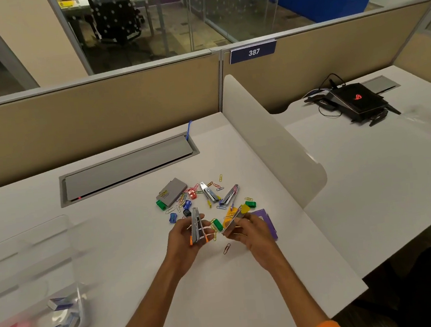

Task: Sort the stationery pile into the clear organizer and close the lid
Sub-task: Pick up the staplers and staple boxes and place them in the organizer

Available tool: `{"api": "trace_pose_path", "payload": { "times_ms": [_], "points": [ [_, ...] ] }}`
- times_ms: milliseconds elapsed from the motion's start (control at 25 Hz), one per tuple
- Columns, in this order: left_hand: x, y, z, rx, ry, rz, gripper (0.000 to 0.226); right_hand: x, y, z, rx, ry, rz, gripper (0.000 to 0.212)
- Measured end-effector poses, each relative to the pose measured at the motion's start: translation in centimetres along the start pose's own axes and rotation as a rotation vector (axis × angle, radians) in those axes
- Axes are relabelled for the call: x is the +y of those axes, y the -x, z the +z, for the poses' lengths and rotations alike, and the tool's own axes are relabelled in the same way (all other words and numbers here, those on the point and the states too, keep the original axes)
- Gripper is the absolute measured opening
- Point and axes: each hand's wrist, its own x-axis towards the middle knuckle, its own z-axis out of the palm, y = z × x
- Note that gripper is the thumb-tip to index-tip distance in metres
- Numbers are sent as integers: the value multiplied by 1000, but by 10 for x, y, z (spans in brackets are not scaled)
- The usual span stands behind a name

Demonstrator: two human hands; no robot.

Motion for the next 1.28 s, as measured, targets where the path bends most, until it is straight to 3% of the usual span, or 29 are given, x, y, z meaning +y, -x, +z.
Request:
{"api": "trace_pose_path", "payload": {
  "times_ms": [120,200,360,480,800,880,1000,1120,1280],
  "points": [
    [3,-3,3,-31,-61,-10,34,1,-4,0,-68,-180,13,15],
    [3,-7,6,19,-126,-2,29,-1,-7,1,-48,-157,34,12],
    [3,-19,13,223,-230,-11,36,-1,-23,0,225,112,79,33],
    [7,-33,16,278,-312,-19,35,-1,-40,-1,371,185,68,54],
    [27,-66,22,189,-609,72,26,-33,-81,-23,275,824,-251,14],
    [35,-78,21,147,-848,150,22,-42,-92,-30,215,973,-291,11],
    [53,-97,23,104,-1487,355,19,-53,-107,-34,97,1217,-357,18],
    [65,-121,25,5,-2035,506,38,-61,-118,-30,-52,1452,-461,39],
    [74,-137,39,-163,-2332,648,56,-68,-131,-15,-251,1681,-527,56]
  ]
}}
